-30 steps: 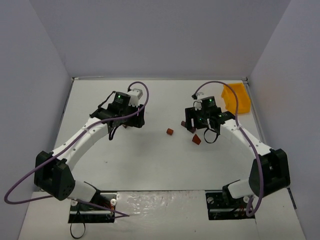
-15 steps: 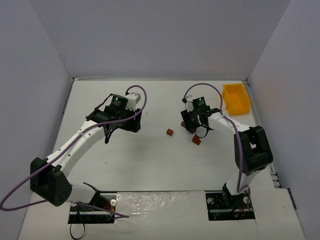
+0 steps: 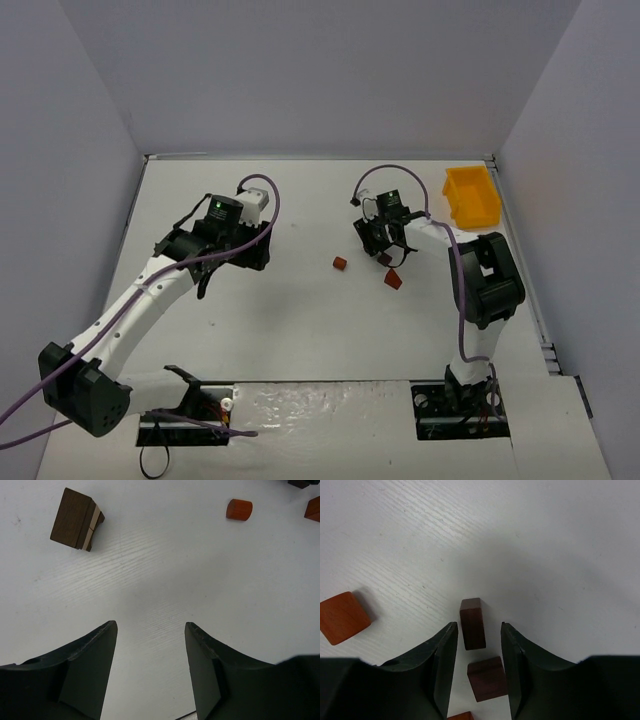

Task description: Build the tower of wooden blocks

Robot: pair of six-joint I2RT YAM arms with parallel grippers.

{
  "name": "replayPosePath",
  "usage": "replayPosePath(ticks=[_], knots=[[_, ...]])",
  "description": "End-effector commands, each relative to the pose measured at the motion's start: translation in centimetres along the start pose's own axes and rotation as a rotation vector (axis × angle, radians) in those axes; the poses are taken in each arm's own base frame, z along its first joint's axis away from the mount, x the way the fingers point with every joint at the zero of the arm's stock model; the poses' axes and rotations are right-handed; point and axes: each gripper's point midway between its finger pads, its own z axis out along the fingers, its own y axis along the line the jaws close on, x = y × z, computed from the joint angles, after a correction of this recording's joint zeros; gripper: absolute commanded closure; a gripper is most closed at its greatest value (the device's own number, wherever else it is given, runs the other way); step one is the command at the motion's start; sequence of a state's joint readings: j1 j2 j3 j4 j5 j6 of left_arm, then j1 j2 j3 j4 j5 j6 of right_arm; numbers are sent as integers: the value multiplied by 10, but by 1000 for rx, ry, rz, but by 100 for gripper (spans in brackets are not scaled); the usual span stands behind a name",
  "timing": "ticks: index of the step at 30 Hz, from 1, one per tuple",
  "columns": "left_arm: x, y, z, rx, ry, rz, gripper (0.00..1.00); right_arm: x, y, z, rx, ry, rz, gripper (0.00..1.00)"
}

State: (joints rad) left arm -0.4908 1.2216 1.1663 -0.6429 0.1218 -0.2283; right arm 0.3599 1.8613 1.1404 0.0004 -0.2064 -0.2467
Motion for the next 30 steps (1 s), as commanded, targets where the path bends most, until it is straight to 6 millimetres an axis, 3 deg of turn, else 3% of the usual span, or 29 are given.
replayPosePath(ticks=[1, 3, 8, 12, 17, 20, 24, 30], knots=[[-4, 6, -13, -35, -36, -8, 47, -41, 0, -5, -37, -114, -66, 66], [0, 9, -15, -45, -33, -12, 47, -41, 3, -5, -48, -116, -73, 72], [3, 16, -22, -83, -42, -17, 47, -55, 7, -18, -40, -156, -94, 99], [8, 28, -29, -128, -42, -28, 47, -94, 23, -48, -48, -252, -122, 100], [17, 50, -37, -191, -56, -74, 47, -128, 64, -74, -100, -308, -166, 100], [24, 57, -42, -207, -67, -97, 47, -128, 106, -72, -142, -287, -196, 100], [30, 60, -49, -218, -80, -109, 47, -114, 157, -54, -209, -232, -205, 100], [40, 62, -56, -229, -87, -116, 47, -89, 213, -27, -229, -150, -233, 96]])
